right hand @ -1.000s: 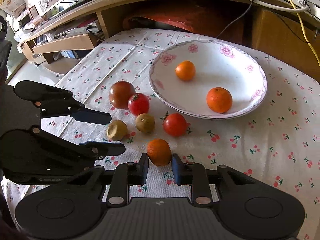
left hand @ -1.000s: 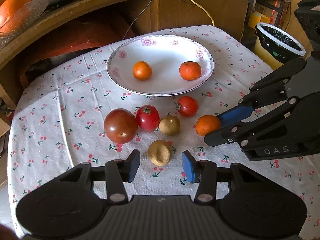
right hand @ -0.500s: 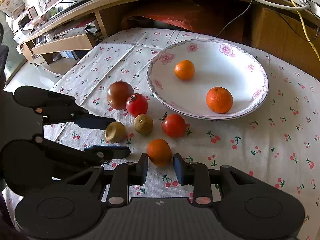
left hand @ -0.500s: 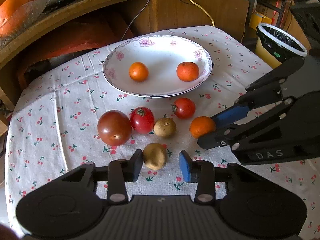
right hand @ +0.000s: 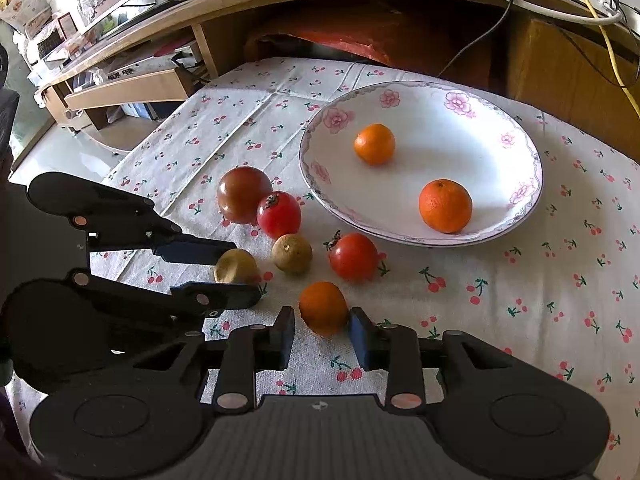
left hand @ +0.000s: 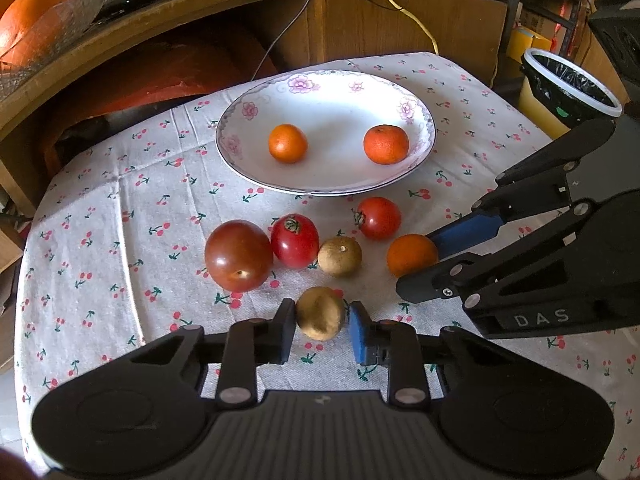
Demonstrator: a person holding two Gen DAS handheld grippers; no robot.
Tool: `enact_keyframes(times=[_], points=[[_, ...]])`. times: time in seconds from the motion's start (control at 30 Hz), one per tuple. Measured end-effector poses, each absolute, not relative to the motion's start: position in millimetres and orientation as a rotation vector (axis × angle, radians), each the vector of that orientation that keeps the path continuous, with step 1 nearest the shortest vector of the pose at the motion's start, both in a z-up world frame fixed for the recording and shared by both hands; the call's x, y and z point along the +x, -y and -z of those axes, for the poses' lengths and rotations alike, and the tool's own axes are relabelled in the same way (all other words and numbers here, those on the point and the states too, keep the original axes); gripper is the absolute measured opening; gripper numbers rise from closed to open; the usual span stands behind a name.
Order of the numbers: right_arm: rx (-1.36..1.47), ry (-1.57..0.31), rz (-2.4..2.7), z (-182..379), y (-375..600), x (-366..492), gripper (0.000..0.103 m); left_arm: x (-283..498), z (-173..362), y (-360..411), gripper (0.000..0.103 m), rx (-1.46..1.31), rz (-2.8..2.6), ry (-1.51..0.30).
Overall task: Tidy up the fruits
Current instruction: 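Lift the held orange and brown fruit off the tablecloth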
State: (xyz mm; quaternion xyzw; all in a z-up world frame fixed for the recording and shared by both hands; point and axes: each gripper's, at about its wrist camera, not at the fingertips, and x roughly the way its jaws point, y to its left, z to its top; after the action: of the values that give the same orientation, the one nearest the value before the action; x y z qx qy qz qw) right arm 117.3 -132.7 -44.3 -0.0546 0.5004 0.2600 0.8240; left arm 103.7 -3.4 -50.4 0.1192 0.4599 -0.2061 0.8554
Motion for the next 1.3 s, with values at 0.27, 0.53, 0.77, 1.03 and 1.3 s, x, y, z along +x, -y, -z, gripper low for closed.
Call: enact_keyframes(times=[0.27,0.53,0.77,1.03,1.3], points=[[-0.112,-1.059,-0.544,45,131,120,0.030,104,51,6,0.037,0.256,0.427,-0.972],[-0.126,-1.063,-0.524,45,129,122,0.023,105,51,6,0.037,0.251,0.412,-0.979],[-0.139,-1.066,-0.523,44,128,119,0.022,104,48,9,0.035,0.271,0.408,-0.976],[-0.142,-1.063,-0.518,41,131,118,0.022,104,42,14,0.035,0.295,0.402,-0.961],[-0.140,-1.055,-0.519,38,133,115,0.022,104,38,16,0.034,0.311,0.400,-0.948]])
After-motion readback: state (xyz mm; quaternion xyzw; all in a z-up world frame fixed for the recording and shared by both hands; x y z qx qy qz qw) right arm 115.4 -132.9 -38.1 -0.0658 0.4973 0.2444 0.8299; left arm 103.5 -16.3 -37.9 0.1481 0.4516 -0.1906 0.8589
